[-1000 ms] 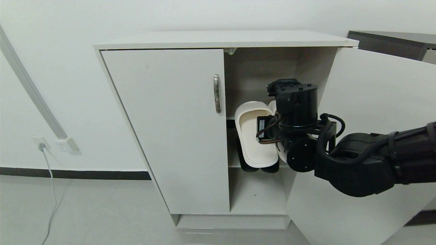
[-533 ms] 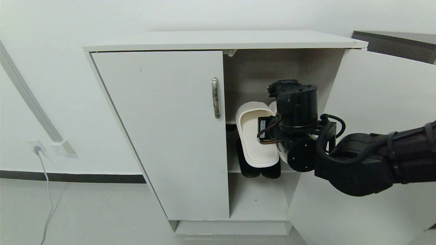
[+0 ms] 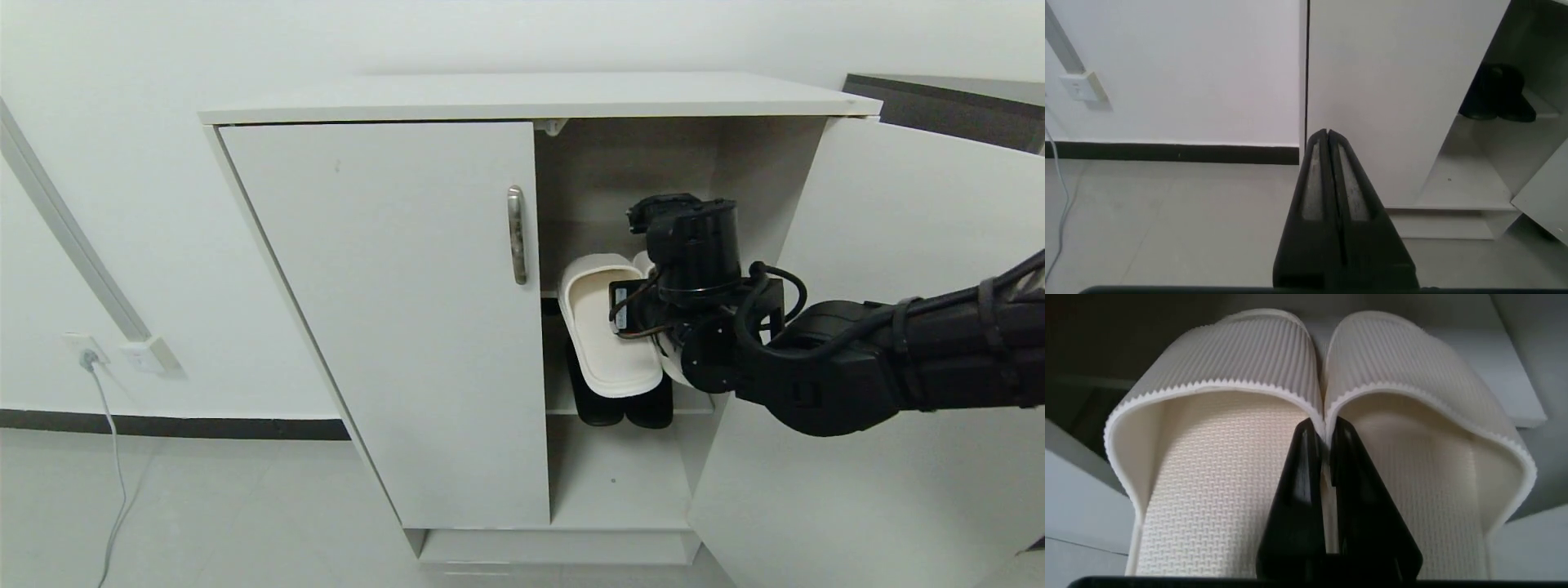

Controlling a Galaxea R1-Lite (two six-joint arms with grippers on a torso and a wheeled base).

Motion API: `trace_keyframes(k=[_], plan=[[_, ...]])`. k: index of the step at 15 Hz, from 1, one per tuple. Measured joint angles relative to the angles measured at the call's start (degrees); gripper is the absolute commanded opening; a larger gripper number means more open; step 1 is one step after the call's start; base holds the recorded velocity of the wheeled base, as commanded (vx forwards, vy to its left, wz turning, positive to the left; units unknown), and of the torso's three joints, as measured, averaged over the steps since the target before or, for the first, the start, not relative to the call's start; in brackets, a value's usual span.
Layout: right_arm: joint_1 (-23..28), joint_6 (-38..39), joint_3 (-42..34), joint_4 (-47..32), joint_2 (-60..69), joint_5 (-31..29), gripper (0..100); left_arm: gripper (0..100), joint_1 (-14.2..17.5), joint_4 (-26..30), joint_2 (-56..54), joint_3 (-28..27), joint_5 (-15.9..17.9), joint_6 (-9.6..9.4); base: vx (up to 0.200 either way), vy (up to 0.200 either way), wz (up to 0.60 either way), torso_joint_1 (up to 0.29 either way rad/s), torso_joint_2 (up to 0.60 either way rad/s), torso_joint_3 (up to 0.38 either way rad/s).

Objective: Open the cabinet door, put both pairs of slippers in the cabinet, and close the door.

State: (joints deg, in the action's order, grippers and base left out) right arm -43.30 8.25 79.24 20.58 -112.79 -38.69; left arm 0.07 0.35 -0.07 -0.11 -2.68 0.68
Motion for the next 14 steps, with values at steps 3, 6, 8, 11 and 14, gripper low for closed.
trace_keyframes(k=[3, 6, 8, 11, 14], plan=[[0.63, 0.41, 4.58, -3.51, -1.46, 0.71, 0, 0, 0.00, -0.02, 0.00, 0.01, -0.22, 0.02, 0.000, 0.000, 0.00, 0.000, 0.00, 0.000], [1.77, 2.04, 8.98, -6.84, -3.32, 1.19, 0, 0, 0.00, -0.02, 0.00, 0.04, -0.29, 0.18, 0.000, 0.000, 0.00, 0.000, 0.00, 0.000], [2.27, 2.34, 11.33, -7.75, -4.41, 1.56, 0, 0, 0.00, -0.02, 0.00, 0.04, -0.29, 0.24, 0.000, 0.000, 0.00, 0.000, 0.00, 0.000], [3.58, 2.55, 16.18, -10.65, -6.07, 2.33, 0, 0, 0.00, -0.06, 0.00, 0.01, -0.29, 0.27, 0.000, 0.000, 0.00, 0.000, 0.00, 0.000], [5.18, 2.56, 21.35, -12.59, -7.75, 2.89, 0, 0, 0.00, -0.09, 0.00, 0.01, -0.38, 0.35, 0.000, 0.000, 0.00, 0.000, 0.00, 0.000]])
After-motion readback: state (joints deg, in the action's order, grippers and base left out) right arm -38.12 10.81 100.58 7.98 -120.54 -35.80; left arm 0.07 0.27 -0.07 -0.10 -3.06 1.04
